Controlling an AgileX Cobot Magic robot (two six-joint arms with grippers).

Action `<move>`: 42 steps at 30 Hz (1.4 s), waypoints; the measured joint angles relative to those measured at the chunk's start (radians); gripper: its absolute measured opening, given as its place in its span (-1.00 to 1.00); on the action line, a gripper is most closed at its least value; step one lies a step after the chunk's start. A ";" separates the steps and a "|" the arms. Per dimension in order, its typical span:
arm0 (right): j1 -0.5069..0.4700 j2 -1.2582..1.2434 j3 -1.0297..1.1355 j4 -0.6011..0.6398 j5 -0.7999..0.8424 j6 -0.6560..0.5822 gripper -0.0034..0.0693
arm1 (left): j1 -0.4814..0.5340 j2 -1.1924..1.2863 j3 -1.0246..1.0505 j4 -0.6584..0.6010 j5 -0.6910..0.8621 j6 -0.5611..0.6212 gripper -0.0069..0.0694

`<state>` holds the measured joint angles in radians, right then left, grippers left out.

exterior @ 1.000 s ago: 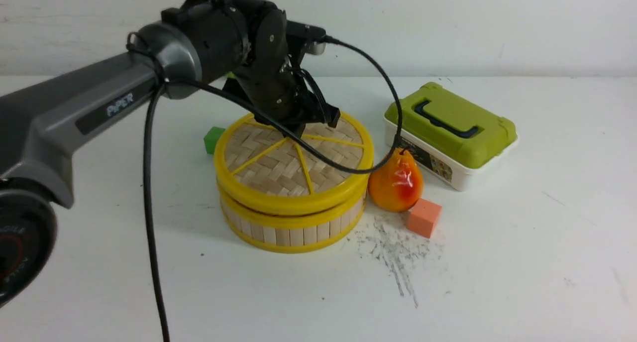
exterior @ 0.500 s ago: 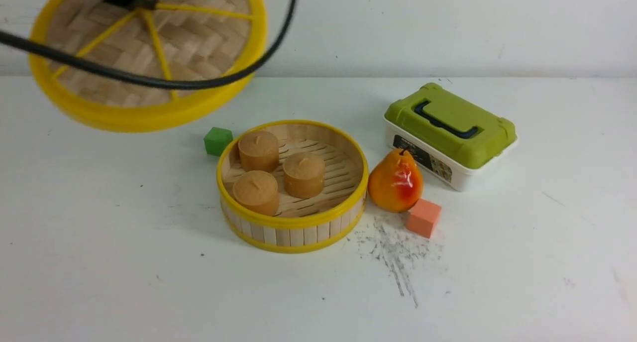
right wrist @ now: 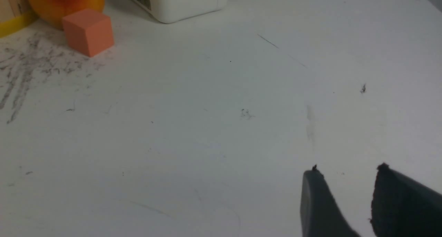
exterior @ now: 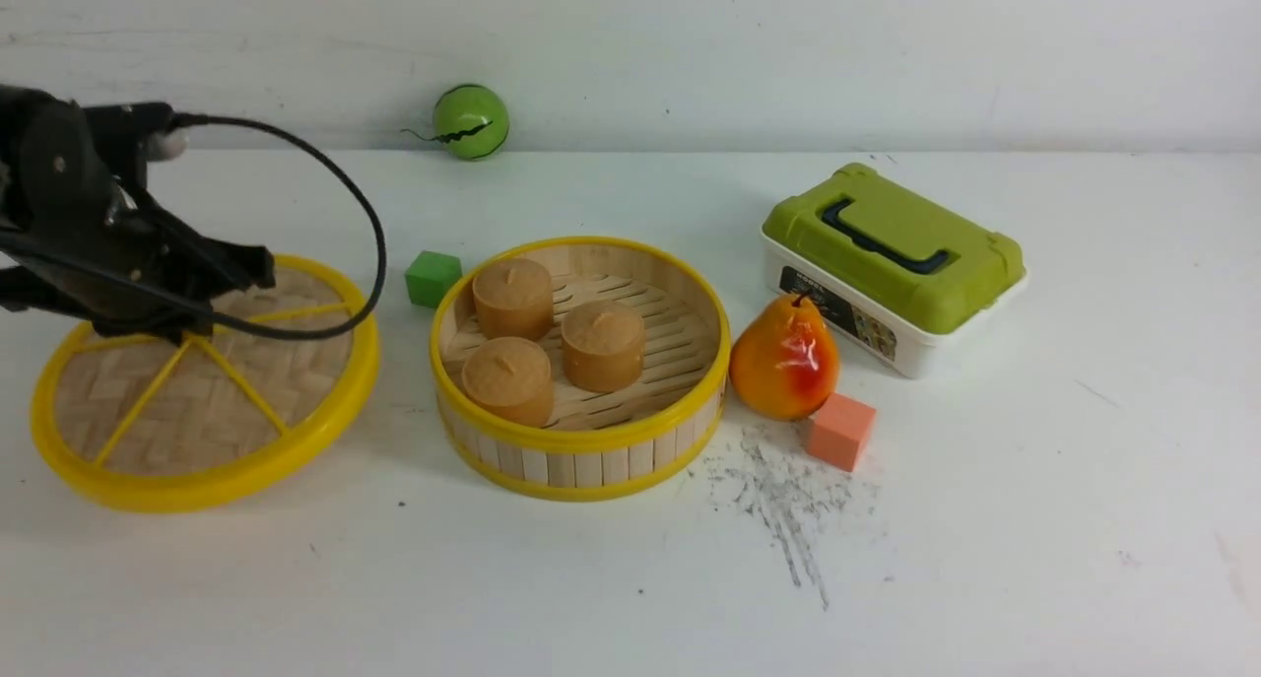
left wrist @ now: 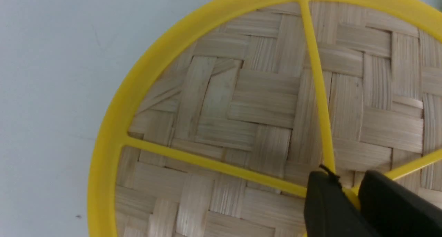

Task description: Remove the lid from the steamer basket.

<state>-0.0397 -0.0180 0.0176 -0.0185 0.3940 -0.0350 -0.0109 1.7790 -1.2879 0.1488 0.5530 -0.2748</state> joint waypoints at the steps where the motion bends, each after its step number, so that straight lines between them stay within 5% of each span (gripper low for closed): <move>1: 0.000 0.000 0.000 0.000 0.000 0.000 -0.25 | -0.003 0.019 0.000 -0.003 -0.005 0.000 -0.55; 7: 0.000 0.000 0.000 0.000 0.000 0.000 -0.25 | -0.006 0.065 0.000 -0.042 -0.026 -0.001 -0.34; 11: 0.000 0.000 0.000 0.000 0.000 0.000 -0.25 | -0.006 0.044 -0.013 -0.060 -0.010 -0.032 0.12; 14: 0.000 0.000 0.000 0.000 0.000 0.000 -0.25 | -0.006 -0.026 -0.034 -0.066 0.039 -0.043 0.23; 18: 0.000 0.000 0.000 0.000 0.000 0.000 -0.25 | -0.006 -0.207 -0.048 -0.107 0.050 -0.023 0.06; 25: 0.000 0.000 0.000 0.000 0.000 0.000 -0.25 | -0.006 -0.682 0.010 -0.357 -0.039 0.243 -0.85; 36: 0.000 0.000 0.000 0.000 0.000 0.000 -0.25 | -0.006 -1.312 0.497 -0.668 -0.074 0.767 -0.85; 42: 0.000 0.000 0.000 0.000 0.000 0.000 -0.25 | -0.006 -1.508 0.766 -0.713 -0.154 0.824 -0.85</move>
<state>-0.0397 -0.0180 0.0176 -0.0185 0.3940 -0.0350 -0.0171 0.2705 -0.5219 -0.5639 0.3988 0.5493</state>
